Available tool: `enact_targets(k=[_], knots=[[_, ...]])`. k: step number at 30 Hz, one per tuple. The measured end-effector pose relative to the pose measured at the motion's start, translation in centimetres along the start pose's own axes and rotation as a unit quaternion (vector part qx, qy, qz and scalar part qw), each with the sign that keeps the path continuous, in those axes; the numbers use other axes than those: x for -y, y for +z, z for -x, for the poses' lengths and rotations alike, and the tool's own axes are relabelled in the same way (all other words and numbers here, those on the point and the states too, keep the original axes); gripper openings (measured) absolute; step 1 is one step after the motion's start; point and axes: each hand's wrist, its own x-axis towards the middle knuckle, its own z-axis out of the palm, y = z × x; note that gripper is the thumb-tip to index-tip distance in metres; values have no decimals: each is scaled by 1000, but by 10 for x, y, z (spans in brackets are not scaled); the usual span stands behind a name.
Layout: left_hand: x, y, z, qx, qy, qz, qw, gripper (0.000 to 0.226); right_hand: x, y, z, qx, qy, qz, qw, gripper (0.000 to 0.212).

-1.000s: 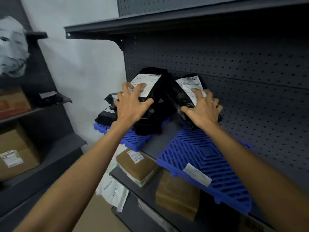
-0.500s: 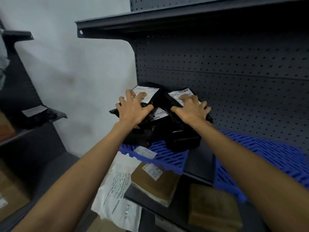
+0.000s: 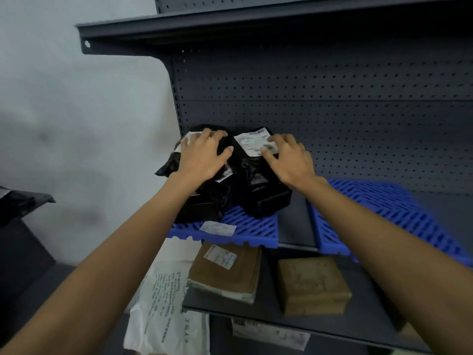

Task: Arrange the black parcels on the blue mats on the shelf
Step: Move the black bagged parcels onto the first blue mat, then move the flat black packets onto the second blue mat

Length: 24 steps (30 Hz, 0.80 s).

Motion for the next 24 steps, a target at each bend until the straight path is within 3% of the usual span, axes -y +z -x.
enact_targets(k=[3, 11, 24], knots=[[-41, 6, -4, -4, 81, 39, 996, 45, -34, -20, 17, -17, 15, 48, 999, 44], [-173, 42, 3, -1, 189, 102, 977, 38, -166, -84, 92, -21, 91, 137, 986, 36], [-473, 81, 54, 22, 278, 179, 943, 33, -392, -242, 244, -38, 202, 206, 957, 34]])
